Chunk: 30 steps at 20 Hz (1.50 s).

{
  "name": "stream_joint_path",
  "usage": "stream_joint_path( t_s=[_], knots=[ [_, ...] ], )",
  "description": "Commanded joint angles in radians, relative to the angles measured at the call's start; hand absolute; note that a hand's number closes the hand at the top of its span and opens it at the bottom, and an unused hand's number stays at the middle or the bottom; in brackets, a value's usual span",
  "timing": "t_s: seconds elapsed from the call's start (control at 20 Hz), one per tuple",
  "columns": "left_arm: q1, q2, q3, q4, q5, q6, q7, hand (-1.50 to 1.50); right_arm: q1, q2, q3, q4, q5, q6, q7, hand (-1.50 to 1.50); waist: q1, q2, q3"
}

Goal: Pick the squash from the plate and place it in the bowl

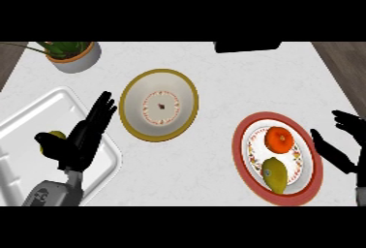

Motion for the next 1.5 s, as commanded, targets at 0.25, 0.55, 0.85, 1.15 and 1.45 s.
stream_joint_path(
  t_s=[0.25,0.55,0.85,1.15,1.45],
  knots=[
    [-0.009,-0.057,-0.066,-0.026,0.036,-0.049,0.061,0.00,0.170,-0.060,0.207,-0.173,0.490,-0.201,0.273,-1.50,0.077,0.014,0.000],
    [-0.021,-0.033,-0.048,-0.058,0.055,-0.064,0.091,0.00,0.158,-0.158,0.178,-0.241,0.648,0.006,0.703,-1.50,0.100,0.014,-0.004],
    [0.004,-0.066,-0.088,-0.038,0.017,-0.060,0.049,0.00,0.003,-0.144,0.246,-0.376,0.659,0.344,1.130,-1.50,0.121,0.017,0.000],
    [-0.022,-0.072,-0.064,-0.025,0.035,-0.075,0.065,0.00,-0.207,-0.027,0.263,-0.337,0.624,0.531,1.385,-1.50,0.119,0.019,0.005],
    [-0.017,-0.105,-0.086,-0.042,0.002,-0.040,0.068,0.00,-0.216,0.013,0.224,-0.261,0.593,0.591,1.417,-1.50,0.100,0.016,0.006]
  ],
)
